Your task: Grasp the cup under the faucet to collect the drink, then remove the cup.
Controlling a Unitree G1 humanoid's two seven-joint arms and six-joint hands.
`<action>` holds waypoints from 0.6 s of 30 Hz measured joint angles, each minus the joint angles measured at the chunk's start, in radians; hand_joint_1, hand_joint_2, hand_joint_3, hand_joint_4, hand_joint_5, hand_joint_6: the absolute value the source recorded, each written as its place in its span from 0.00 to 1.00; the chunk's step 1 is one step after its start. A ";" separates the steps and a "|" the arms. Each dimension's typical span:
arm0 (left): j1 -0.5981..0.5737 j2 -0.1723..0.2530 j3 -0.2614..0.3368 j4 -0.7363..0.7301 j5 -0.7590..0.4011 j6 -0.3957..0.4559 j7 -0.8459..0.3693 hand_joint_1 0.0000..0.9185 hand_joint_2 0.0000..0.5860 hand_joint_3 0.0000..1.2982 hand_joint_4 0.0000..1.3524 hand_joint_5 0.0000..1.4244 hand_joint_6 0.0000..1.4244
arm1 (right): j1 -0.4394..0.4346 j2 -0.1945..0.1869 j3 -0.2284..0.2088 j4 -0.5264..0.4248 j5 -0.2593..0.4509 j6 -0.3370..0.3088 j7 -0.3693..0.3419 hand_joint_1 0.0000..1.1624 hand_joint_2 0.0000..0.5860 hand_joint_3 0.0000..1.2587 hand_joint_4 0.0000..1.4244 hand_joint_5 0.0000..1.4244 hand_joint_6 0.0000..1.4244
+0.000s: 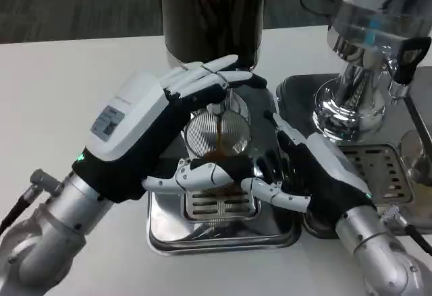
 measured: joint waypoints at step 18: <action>0.004 0.002 0.000 -0.013 0.004 0.016 0.010 0.00 0.31 0.26 0.13 0.26 0.17 | -0.046 0.034 -0.009 0.072 0.035 -0.053 0.002 0.35 0.36 0.00 0.00 0.00 0.00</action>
